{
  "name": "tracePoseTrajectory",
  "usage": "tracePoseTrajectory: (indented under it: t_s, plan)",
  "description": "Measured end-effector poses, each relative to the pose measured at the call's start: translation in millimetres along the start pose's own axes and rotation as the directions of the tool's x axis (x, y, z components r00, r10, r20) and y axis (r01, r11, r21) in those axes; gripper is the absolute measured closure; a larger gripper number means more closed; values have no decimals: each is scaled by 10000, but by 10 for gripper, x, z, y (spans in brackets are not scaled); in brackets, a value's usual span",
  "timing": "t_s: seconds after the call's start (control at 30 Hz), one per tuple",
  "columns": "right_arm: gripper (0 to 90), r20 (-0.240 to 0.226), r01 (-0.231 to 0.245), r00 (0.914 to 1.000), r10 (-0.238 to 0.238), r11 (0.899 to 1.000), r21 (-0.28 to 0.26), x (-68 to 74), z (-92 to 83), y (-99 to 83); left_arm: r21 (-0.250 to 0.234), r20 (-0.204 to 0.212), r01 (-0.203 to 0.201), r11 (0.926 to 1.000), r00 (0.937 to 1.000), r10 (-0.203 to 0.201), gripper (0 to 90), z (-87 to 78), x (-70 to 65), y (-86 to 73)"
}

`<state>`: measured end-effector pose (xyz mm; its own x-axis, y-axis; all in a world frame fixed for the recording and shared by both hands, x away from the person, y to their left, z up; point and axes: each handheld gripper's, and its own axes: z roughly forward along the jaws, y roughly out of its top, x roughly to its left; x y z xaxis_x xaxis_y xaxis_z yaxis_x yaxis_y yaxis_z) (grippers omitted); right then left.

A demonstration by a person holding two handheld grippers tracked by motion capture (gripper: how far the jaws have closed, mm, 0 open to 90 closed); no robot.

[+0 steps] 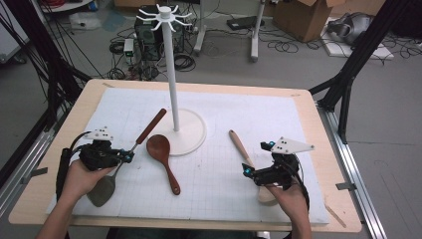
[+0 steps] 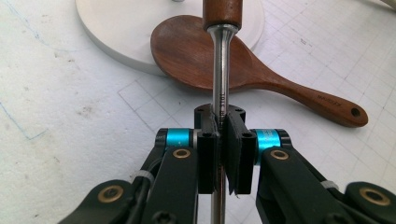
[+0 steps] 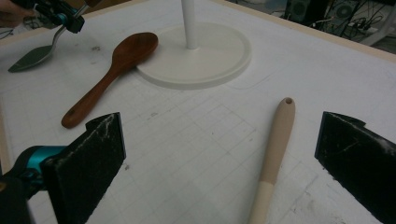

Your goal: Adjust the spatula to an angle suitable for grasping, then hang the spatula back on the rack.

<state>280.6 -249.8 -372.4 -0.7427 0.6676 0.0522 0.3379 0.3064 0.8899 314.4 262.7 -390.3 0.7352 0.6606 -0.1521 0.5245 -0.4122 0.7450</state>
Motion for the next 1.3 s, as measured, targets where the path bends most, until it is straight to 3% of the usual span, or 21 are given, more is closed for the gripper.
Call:
tracePoseTrajectory:
  t_s: [0.17, 0.4, 0.43, 0.7, 0.77, 0.8, 0.9, 1.1, 1.3]
  plan:
    - [58, -276, -20, 9996, 19, 10000, -24, 59, 29, 40, -111, 74, -151, 9998, 9999, 152, 836, -63, -35, 23]
    - [57, -526, -133, 9985, 121, 9997, -217, 140, 66, 123, -419, 293, -428, 9982, 9986, 440, 837, -132, -98, 93]
    - [57, -830, -188, 9964, 158, 9992, -348, 166, 85, 155, -481, 316, -469, 9977, 9983, 485, 837, -142, -113, 106]
    - [58, -1327, -94, 9912, 15, 9982, -594, 301, 159, 342, -1052, 686, -738, 9917, 9943, 812, 838, -212, -267, 194]
    - [194, -1695, 1, 9854, -166, 9953, -965, 359, 169, 410, -1253, 785, -810, 9888, 9927, 913, 838, -235, -317, 220]
    - [215, -1888, 92, 9816, -302, 9937, -1113, 368, 172, 422, -1253, 785, -810, 9888, 9927, 913, 838, -235, -317, 220]
    - [209, -1689, 175, 9848, -404, 9907, -1349, 408, 182, 459, -1430, 943, -816, 9863, 9909, 956, 838, -240, -345, 250]
    - [217, -1748, 78, 9842, -298, 9921, -1253, 440, 250, 558, -1594, 1149, -897, 9831, 9874, 1087, 838, -230, -385, 305]
    - [261, -2142, 113, 9761, -360, 9933, -1153, 542, 375, 708, -1887, 1318, -976, 9772, 9835, 1237, 838, -229, -443, 373]
